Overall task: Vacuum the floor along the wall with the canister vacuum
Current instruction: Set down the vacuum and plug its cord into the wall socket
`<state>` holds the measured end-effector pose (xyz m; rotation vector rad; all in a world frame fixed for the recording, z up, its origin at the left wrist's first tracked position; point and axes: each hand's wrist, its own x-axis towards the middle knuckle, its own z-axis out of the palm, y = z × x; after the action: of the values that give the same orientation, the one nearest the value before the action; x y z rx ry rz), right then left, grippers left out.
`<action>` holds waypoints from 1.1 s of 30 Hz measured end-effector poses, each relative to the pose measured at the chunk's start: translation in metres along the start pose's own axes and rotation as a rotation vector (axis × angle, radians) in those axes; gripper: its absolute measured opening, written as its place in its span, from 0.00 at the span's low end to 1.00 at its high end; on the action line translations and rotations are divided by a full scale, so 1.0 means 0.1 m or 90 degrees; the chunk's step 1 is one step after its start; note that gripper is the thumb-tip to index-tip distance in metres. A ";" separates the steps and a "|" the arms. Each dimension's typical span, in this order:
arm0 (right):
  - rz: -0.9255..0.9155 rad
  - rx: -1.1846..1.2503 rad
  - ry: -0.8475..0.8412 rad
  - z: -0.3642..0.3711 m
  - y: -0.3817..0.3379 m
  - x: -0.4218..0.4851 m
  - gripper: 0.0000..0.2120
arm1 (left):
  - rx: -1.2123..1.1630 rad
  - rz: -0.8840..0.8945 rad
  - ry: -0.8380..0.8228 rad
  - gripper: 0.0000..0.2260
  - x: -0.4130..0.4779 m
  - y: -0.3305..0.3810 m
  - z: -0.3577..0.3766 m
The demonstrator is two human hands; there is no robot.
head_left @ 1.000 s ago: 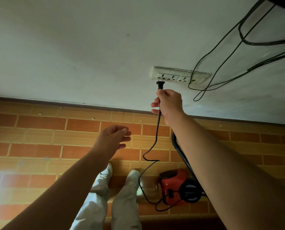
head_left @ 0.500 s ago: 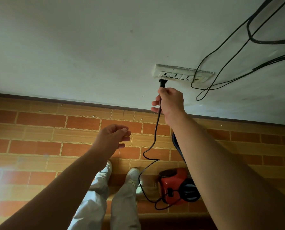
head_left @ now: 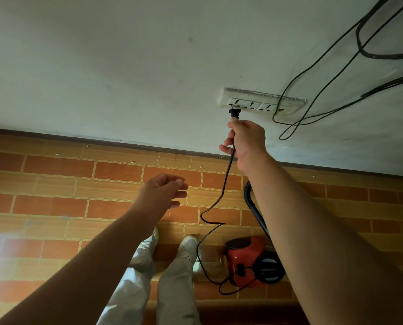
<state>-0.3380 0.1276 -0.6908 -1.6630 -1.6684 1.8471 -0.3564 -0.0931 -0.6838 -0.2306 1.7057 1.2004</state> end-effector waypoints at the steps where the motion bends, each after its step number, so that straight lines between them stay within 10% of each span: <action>1: 0.001 0.002 -0.001 -0.01 -0.01 0.00 0.09 | 0.000 0.001 0.000 0.07 0.00 0.00 0.00; 33: 0.039 0.051 -0.067 -0.02 -0.11 0.13 0.12 | 0.046 -0.005 -0.008 0.07 0.06 -0.08 0.07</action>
<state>-0.3475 0.1423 -0.6897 -1.6286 -1.5745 2.0363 -0.3500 -0.0897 -0.6931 -0.1842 1.7321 1.1298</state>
